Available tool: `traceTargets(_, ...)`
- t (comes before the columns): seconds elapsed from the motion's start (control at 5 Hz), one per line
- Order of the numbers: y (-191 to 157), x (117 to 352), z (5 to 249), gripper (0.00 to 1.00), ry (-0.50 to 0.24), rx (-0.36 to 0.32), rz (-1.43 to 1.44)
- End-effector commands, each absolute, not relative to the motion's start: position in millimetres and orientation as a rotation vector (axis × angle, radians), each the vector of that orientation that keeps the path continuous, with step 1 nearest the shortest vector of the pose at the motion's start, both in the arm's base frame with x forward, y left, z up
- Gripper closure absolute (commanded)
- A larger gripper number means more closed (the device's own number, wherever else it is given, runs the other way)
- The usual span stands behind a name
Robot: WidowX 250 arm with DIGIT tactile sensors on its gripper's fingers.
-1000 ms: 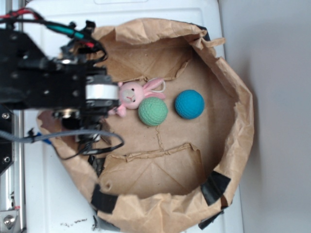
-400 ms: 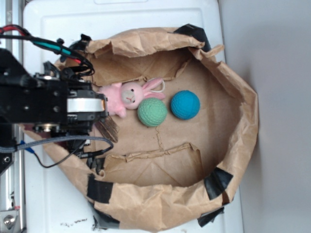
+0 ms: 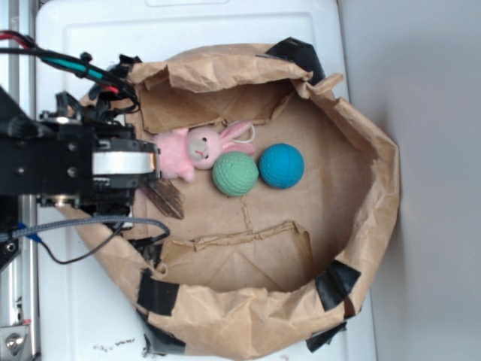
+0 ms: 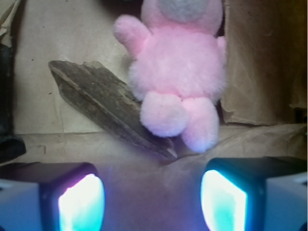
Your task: Grab the pink bunny.
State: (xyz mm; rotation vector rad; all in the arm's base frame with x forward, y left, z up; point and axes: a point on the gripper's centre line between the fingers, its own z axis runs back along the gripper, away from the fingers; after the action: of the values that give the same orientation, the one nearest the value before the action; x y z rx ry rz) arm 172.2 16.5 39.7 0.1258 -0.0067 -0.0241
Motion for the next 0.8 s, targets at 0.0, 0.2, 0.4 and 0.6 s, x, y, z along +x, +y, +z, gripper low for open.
traceTargets(0.0,20,177,79,0.00,0.012,0.055,-0.003)
traceTargets(0.2,16,221,90,0.00,0.047,0.022,0.025)
traceTargets(0.4,11,246,90,0.00,0.040,0.030,0.038)
traceTargets(0.6,13,256,75,0.00,0.035,0.051,0.046)
